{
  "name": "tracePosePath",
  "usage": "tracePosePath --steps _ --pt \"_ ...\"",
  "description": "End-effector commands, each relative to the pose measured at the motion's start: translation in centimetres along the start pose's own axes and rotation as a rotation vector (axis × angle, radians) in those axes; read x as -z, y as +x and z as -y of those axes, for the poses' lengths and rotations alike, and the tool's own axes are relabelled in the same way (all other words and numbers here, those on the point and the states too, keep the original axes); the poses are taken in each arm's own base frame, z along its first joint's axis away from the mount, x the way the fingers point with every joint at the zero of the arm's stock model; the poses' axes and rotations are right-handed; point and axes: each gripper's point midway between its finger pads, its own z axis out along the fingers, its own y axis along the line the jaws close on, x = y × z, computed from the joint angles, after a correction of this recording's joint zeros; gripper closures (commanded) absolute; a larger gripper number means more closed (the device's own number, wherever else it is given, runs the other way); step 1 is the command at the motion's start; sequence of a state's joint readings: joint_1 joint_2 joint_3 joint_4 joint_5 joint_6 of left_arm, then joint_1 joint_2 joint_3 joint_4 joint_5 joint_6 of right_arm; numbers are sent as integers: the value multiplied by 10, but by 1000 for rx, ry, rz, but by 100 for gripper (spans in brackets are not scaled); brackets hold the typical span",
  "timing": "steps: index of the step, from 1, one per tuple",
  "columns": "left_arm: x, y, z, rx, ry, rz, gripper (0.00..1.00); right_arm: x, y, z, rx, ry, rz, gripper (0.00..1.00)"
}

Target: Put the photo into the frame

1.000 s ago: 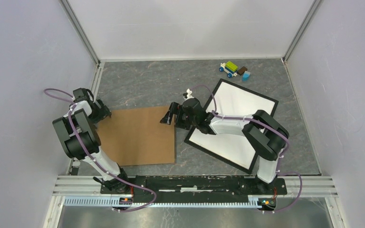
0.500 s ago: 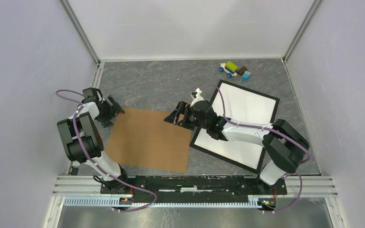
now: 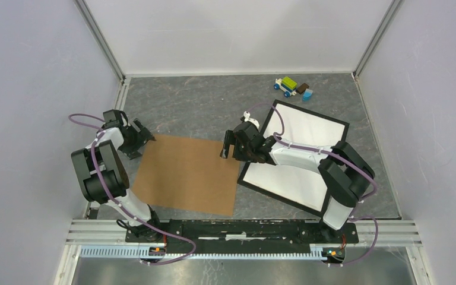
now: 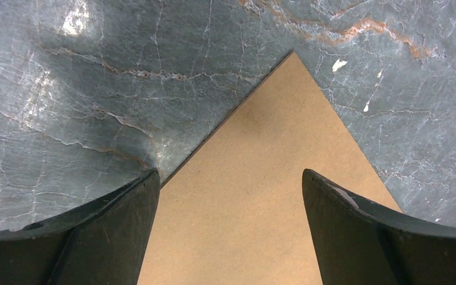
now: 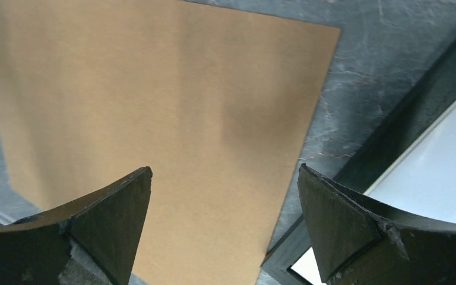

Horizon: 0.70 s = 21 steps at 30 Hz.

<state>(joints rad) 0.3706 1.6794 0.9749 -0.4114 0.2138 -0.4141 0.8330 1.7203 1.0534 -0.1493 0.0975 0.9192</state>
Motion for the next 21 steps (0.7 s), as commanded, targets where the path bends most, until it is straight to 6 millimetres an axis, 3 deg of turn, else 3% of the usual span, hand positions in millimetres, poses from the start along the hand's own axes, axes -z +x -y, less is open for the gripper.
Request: tracePosePath --steps 1,16,19,21 --pt "-9 41 -21 75 -91 -138 4 -6 -3 9 -13 67 16 2" --pt "-15 47 -30 111 -138 -157 4 -35 16 -3 -140 -57 -22 2" --pt "-15 47 -30 110 -139 -157 4 -31 9 -3 -103 -40 -2 2" --pt "-15 47 -30 113 -140 -157 4 -27 3 7 -69 27 10 2"
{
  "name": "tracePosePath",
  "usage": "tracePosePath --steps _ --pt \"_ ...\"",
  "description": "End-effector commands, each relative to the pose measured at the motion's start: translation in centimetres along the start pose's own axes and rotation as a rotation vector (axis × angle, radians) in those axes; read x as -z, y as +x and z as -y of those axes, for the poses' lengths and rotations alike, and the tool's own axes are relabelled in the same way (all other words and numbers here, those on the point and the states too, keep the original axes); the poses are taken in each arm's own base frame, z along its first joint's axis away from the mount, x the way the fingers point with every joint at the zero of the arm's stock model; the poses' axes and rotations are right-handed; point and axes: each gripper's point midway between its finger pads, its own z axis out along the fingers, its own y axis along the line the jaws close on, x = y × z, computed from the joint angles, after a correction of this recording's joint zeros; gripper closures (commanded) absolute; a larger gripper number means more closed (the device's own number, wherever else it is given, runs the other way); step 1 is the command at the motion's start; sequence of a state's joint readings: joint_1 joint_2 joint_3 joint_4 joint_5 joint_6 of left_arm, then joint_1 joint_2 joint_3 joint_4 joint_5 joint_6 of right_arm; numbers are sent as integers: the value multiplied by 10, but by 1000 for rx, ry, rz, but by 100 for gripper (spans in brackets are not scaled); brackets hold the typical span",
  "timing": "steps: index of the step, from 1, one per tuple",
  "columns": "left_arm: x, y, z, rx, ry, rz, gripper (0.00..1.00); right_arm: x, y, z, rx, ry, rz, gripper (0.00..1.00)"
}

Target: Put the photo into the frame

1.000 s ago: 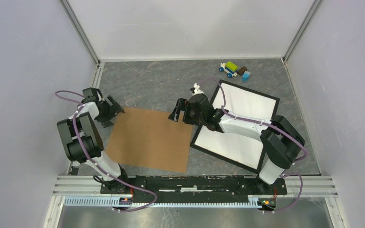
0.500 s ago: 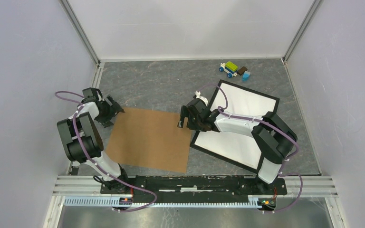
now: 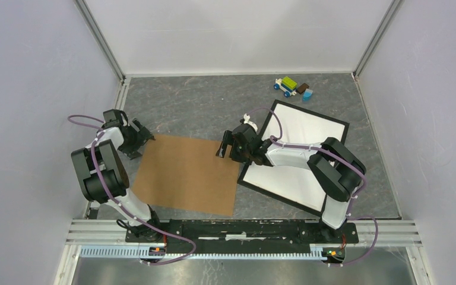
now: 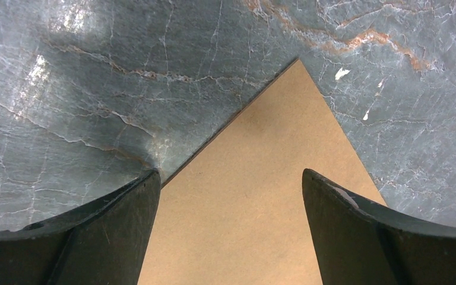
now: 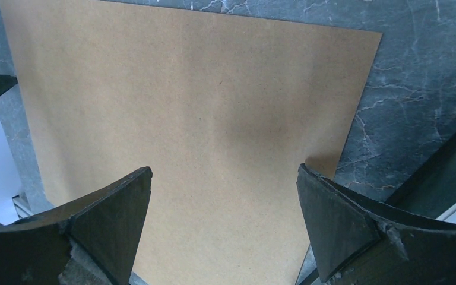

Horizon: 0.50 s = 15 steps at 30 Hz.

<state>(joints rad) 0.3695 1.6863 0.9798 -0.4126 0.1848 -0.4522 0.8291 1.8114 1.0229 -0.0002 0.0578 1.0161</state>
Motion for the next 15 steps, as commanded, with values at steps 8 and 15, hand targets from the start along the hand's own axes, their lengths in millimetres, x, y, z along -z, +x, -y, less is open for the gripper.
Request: tracePosePath --steps 8,15 --pt "-13 46 -32 74 -136 -155 4 8 -4 36 32 155 29 2" --pt "-13 46 -35 72 -155 -152 3 7 1 45 36 175 15 2"
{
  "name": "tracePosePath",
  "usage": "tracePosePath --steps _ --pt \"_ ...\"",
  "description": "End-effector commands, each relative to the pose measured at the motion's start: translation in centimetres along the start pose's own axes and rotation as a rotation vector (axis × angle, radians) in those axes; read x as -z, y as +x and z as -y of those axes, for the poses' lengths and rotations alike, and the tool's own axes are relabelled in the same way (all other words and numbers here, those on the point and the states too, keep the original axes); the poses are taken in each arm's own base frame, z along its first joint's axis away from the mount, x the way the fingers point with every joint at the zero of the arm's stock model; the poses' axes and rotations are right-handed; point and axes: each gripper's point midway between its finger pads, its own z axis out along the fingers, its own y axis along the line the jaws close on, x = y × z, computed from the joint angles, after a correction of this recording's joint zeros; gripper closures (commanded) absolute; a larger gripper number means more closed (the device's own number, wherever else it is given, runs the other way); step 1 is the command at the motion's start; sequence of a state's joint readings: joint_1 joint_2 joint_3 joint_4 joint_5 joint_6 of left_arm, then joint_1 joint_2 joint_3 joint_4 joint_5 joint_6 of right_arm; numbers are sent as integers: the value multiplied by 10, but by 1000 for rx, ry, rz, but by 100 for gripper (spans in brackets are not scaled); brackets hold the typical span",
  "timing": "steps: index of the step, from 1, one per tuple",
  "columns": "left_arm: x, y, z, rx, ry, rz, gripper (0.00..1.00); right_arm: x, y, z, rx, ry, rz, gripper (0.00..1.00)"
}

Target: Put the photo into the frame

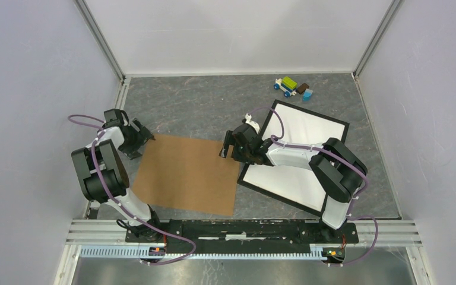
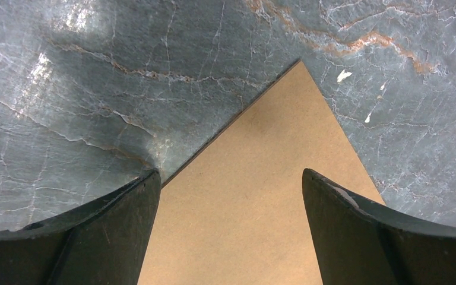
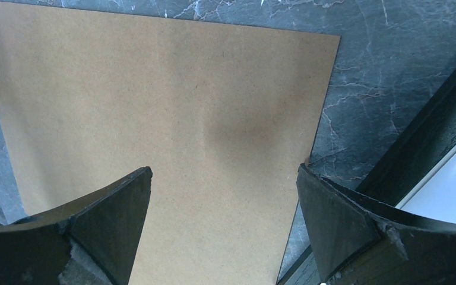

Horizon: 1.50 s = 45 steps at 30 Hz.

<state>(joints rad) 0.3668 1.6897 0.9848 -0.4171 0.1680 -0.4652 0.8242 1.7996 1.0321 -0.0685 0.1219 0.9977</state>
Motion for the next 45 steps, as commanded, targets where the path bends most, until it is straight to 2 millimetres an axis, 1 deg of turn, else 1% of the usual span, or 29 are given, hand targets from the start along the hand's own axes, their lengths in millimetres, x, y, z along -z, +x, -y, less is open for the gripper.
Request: tracePosePath --steps 1,8,11,15,18,21,24,28,33,40,43,44,45 --pt "-13 47 -34 58 -141 -155 3 2 9 31 22 102 -11 2" --pt "-13 47 -35 60 -143 -154 3 7 9 36 18 104 -1 2" --pt "-13 47 -35 60 -144 -155 3 3 10 29 23 63 -8 2" --pt "-12 48 -35 60 -144 -157 3 -9 20 2 6 -77 -57 2" --pt "-12 48 -35 62 -143 -158 3 -10 19 -19 -24 -180 -60 3" --pt "-12 49 -33 61 -138 -163 3 -2 12 -40 -46 -277 -44 5" --pt "-12 52 -30 71 -122 -175 3 13 4 -60 -57 -362 -23 5" --pt "-13 57 -26 83 -102 -190 3 30 -5 -76 -79 -426 1 5" --pt "-11 61 -21 96 -81 -199 3 46 -15 -81 -103 -451 39 5" --pt "-7 66 -15 98 -62 -201 3 61 -25 -82 -112 -455 76 5" --pt "-8 64 -20 98 -90 -189 2 58 -24 -65 -112 -367 88 5" --pt "-8 63 -22 96 -102 -183 2 54 -27 -55 -97 -305 108 5" --pt "-8 62 -23 97 -109 -179 2 50 -26 -43 -85 -233 103 4"
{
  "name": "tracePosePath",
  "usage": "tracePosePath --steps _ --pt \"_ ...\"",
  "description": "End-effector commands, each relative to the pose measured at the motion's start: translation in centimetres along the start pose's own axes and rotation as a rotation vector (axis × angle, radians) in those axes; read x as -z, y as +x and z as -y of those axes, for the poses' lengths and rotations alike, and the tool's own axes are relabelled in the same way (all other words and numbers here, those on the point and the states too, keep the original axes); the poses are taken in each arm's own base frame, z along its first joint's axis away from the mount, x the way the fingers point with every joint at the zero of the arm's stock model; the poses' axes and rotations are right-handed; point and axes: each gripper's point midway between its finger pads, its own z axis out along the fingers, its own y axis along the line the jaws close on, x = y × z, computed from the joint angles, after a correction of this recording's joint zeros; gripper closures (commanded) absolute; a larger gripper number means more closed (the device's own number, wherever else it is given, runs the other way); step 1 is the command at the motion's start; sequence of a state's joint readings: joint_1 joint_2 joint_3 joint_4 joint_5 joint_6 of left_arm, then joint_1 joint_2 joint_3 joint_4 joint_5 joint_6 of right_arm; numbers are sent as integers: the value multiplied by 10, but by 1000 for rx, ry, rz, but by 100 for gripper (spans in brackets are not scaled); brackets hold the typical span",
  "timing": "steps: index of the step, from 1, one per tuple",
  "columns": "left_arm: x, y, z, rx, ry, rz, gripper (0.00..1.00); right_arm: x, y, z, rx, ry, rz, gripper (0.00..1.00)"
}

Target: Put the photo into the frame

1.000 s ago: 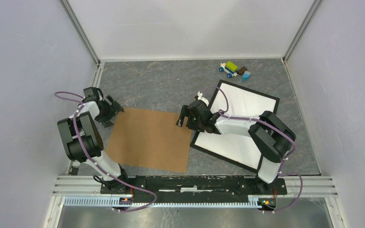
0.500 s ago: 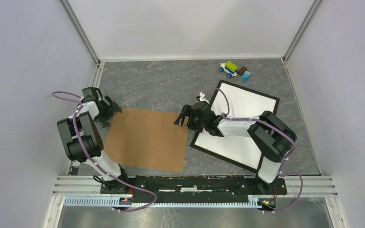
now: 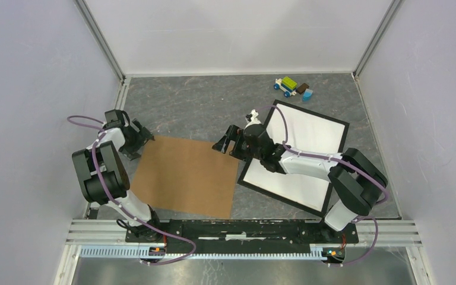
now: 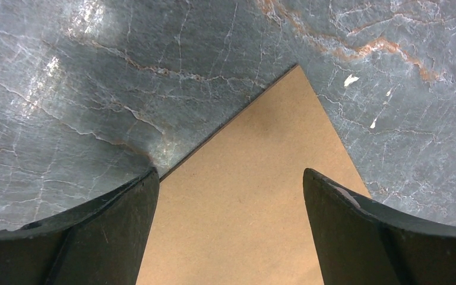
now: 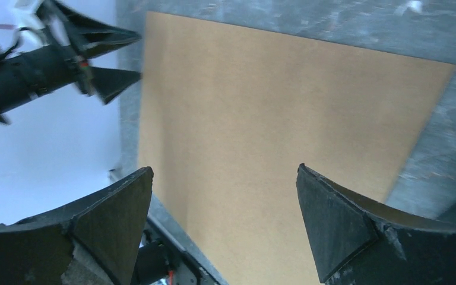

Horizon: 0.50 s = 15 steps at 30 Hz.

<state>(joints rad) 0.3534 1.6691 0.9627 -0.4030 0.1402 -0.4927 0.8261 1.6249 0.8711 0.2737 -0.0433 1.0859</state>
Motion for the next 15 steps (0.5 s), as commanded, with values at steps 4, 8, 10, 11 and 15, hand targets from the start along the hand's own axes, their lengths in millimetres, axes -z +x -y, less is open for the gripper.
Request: tracePosePath --steps 4,8,10,11,15 --pt "-10 59 -25 89 -106 -196 2 13 -6 61 38 329 32 2" --pt "-10 59 -27 87 -111 -195 2 3 3 75 46 354 -6 2" --pt "-9 59 -27 83 -115 -194 1 -3 7 77 49 348 -24 3" --pt "-9 58 -28 79 -117 -193 1 -6 10 78 48 338 -32 4" --pt "-8 58 -29 79 -124 -191 1 -14 18 79 33 300 -52 6"
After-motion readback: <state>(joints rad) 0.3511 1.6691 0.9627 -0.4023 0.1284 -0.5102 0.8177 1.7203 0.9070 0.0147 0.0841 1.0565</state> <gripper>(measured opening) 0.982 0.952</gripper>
